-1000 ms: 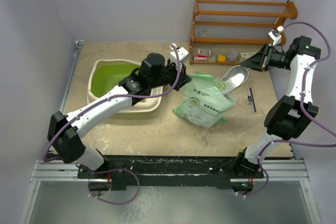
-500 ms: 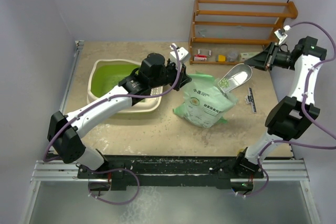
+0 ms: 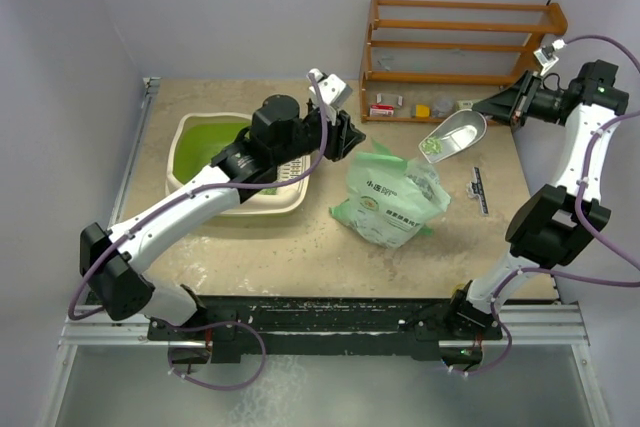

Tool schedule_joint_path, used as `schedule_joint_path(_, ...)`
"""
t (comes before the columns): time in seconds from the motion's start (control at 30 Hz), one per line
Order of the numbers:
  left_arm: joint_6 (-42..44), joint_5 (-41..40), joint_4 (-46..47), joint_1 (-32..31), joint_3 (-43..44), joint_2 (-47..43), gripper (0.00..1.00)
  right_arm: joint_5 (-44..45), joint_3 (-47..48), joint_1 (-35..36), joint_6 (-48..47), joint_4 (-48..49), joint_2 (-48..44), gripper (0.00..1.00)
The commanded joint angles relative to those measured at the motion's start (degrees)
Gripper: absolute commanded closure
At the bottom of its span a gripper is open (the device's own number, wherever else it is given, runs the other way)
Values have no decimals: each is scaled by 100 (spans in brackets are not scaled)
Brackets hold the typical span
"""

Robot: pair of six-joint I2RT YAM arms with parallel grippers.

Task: Fill the litter box with clean litter
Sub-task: 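Scoop the cat litter from the cat litter bag.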

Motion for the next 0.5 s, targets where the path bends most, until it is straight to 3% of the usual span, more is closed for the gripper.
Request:
schedule_joint_path(0.0,84,-287,246,-5,287,-352,64,-373,194,-21,1209,1059,-366,100)
schedule_joint_path(0.17,116,-381,219,-5,251,-416,60,-458,-49,-21,2388,2314,-449,100)
schedule_joint_path(0.43,169,-642,196,2,184,-590,58,-458,-138,528,2388,2314,-404,100)
schedule_joint_path(0.47,174,-684,189,4,162,-634,58,-302,-89,628,3092,3320,-360,100)
